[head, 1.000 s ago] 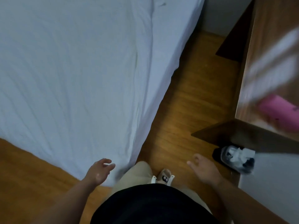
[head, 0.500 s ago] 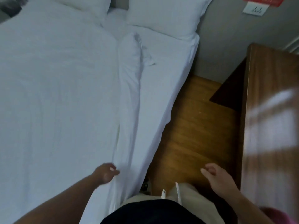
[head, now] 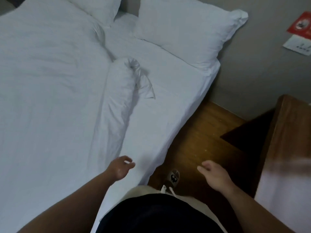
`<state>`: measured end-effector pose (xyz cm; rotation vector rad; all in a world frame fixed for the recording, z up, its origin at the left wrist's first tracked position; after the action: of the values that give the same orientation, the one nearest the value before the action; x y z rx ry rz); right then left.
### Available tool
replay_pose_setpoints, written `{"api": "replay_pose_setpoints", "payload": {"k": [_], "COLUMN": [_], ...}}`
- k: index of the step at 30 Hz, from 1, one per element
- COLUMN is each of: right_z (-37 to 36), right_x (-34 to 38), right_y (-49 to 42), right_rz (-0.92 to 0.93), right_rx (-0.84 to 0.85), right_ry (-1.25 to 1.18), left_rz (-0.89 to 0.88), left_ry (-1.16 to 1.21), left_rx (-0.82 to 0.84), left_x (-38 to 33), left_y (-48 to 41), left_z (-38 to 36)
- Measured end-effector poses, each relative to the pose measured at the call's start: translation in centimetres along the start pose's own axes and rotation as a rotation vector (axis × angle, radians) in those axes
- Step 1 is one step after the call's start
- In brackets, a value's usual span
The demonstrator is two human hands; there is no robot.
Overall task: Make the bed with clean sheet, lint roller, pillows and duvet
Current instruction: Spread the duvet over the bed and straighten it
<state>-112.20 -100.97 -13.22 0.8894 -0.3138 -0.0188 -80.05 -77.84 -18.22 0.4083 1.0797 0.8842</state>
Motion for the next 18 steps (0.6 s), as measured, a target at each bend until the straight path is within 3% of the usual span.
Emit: {"api": "replay_pose_setpoints", "payload": {"k": [5,11,14,16,18], "right_z": [10.1,13.6,14.6,15.9,17.6], "right_x": [10.7,18.0,21.3,24.2,27.8], "right_y": [-7.9,-16.4,-20.3,-22.5,-24.6], "right_rz": [0.165,0.182,0.181,0.204,0.239], "right_rx": [0.013,0.116,0.178,0.176,0.160], "right_ry": [0.129,0.327,0.412,0.456,0.484], "left_rz": [0.180,0.373,0.382,0.339,0.256], "left_ry": [0.002,0.157,0.224,0.138,0.035], "left_rx": [-0.025,-0.063,-0.116,-0.145,-0.276], "left_x": [1.9,1.9,-1.7,-5.7,-9.7], "left_y": [-1.7,-6.6,-10.9,-14.1,-17.5], "left_z": [-0.4,-1.6,-0.8,1.8,6.6]}}
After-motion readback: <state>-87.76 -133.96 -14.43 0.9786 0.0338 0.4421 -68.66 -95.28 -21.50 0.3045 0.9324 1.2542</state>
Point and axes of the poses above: each hand's wrist, its own y-axis away from the middle knuckle, its own z-axis out of the back of the hand, x = y × z, the point moved 9 cm from there along -y, towards the middle knuckle, and after that the axes turned 8 degrees about -z, right-handed, at the moved point
